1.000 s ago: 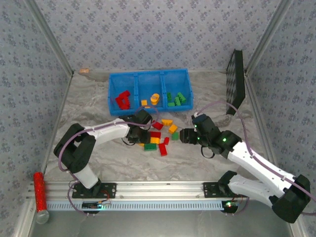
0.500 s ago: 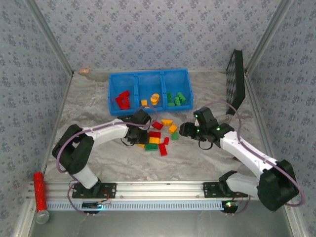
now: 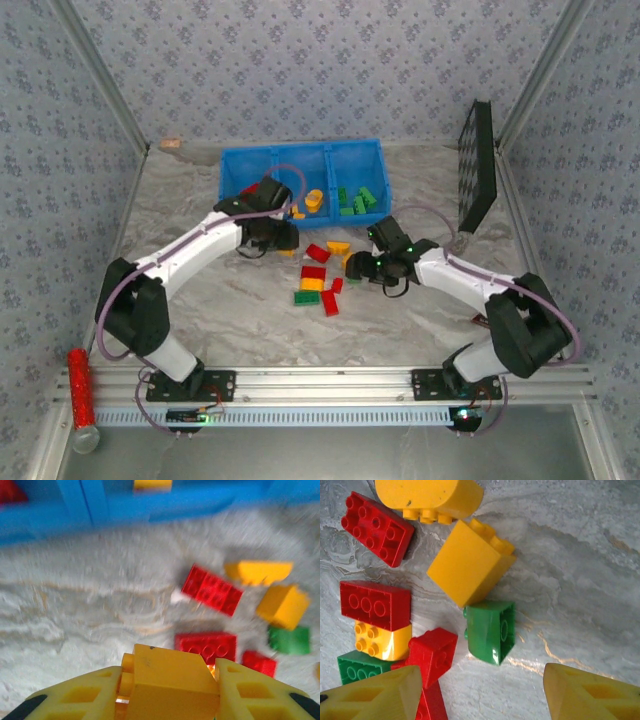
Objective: Sort the legos into containers by color
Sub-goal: Place the lego in the container.
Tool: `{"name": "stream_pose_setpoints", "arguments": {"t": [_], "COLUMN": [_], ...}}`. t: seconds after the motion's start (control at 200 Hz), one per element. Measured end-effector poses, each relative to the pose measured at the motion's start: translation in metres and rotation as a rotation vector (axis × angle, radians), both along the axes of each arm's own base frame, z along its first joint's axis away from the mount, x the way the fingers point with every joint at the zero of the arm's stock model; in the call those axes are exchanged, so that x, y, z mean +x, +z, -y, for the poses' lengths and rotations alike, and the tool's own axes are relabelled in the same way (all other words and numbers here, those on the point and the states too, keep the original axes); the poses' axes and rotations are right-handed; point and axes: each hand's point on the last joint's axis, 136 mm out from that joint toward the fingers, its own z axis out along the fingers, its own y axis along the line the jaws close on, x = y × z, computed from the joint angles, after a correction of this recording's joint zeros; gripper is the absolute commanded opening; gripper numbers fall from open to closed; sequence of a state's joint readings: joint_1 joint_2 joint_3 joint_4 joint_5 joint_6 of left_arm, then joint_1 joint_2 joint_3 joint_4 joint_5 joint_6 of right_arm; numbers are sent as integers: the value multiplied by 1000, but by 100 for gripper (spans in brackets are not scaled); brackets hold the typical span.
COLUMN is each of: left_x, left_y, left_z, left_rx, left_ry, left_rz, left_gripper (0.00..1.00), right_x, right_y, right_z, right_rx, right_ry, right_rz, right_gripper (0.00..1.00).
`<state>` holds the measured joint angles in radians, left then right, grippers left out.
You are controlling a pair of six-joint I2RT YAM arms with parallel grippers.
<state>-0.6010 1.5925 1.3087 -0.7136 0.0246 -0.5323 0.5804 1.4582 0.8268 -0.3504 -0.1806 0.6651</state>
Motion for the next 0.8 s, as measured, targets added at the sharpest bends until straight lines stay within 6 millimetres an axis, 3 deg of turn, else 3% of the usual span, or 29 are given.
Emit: {"name": "stream_pose_setpoints", "arguments": {"t": [0.13, 0.255, 0.59, 0.8], "left_x": [41, 77, 146, 165], "left_y": [35, 41, -8, -28], "left_z": [14, 33, 65, 68], "left_rx": [-38, -47, 5, 18], "left_ry": [9, 6, -7, 5], "left_rz": [99, 142, 137, 118], "left_gripper": [37, 37, 36, 39], "right_x": [10, 17, 16, 11], "right_y": [-2, -3, -10, -22], "right_z": [-7, -11, -12, -16], "right_rx": [-9, -19, -49, -76], "right_ry": [13, 38, 58, 83], "right_rz": [0, 9, 10, -12], "right_gripper": [65, 65, 64, 58]}}
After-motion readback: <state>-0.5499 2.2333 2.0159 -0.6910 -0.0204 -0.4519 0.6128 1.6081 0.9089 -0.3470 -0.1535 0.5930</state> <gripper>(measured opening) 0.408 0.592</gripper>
